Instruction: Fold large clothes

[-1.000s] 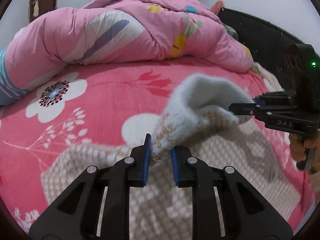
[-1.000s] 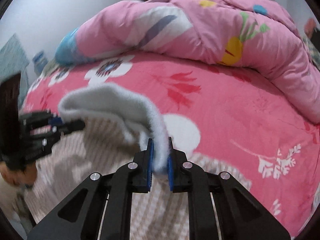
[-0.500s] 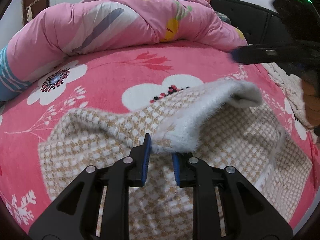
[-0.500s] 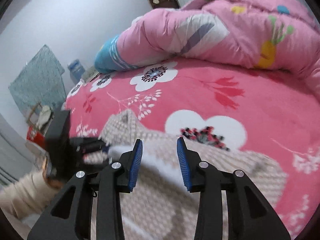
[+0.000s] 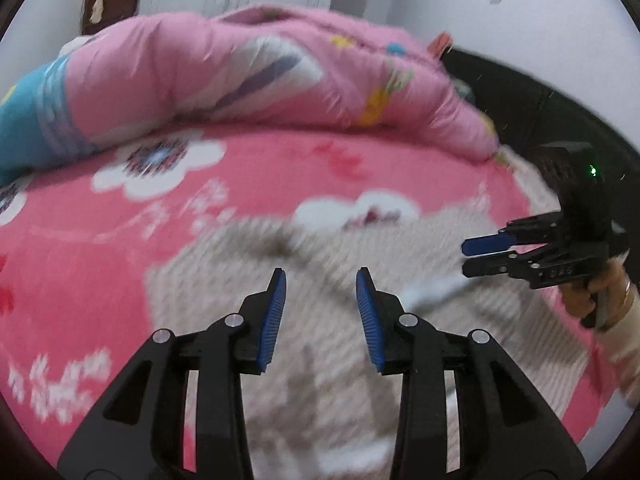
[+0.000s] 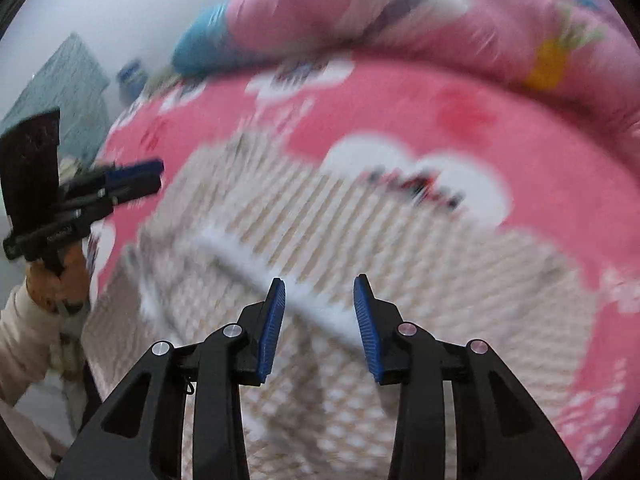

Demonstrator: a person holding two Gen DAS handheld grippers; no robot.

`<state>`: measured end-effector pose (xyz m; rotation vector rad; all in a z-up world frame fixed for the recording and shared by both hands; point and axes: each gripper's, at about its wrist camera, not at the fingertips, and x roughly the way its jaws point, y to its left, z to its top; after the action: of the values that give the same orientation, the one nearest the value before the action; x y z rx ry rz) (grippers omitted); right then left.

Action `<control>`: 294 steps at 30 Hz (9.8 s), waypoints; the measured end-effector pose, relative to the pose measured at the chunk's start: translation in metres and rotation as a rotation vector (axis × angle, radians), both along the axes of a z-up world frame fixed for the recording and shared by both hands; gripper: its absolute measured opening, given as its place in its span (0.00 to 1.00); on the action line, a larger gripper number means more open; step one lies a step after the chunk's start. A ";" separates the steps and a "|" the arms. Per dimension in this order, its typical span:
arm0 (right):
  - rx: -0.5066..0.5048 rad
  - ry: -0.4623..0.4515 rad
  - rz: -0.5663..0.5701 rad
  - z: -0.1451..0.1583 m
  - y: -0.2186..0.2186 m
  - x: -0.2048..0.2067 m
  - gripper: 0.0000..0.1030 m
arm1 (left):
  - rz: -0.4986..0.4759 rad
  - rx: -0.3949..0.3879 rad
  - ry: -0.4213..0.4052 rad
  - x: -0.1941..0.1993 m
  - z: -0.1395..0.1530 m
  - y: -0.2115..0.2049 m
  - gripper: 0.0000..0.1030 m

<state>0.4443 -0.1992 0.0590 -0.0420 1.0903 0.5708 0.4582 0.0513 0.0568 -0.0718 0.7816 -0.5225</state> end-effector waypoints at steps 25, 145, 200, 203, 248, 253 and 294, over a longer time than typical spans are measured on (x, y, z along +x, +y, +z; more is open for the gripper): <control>-0.188 -0.085 -0.120 -0.006 -0.010 0.030 0.34 | -0.075 0.188 0.063 0.004 -0.039 -0.104 0.38; -0.089 -0.035 -0.207 -0.034 0.036 -0.227 0.84 | 0.358 0.300 0.180 -0.227 -0.082 -0.015 0.88; -0.027 -0.068 -0.194 -0.023 0.040 -0.227 0.84 | 0.376 0.214 0.027 -0.249 -0.056 0.010 0.89; -0.012 -0.066 -0.195 -0.025 0.038 -0.225 0.84 | 0.404 0.183 -0.050 -0.260 -0.042 0.032 0.89; 0.017 -0.040 -0.171 -0.047 0.012 -0.216 0.74 | 0.122 -0.215 0.326 -0.165 -0.072 0.073 0.43; 0.017 -0.040 -0.172 -0.047 0.013 -0.217 0.74 | 0.209 0.095 0.308 -0.166 -0.082 0.051 0.43; 0.026 -0.076 -0.212 -0.015 -0.009 -0.240 0.87 | 0.309 0.383 0.185 -0.180 -0.079 0.010 0.44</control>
<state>0.2039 -0.2078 0.0438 0.0733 0.9991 0.3896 0.2785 0.0610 -0.0224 0.1144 1.0193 -0.0685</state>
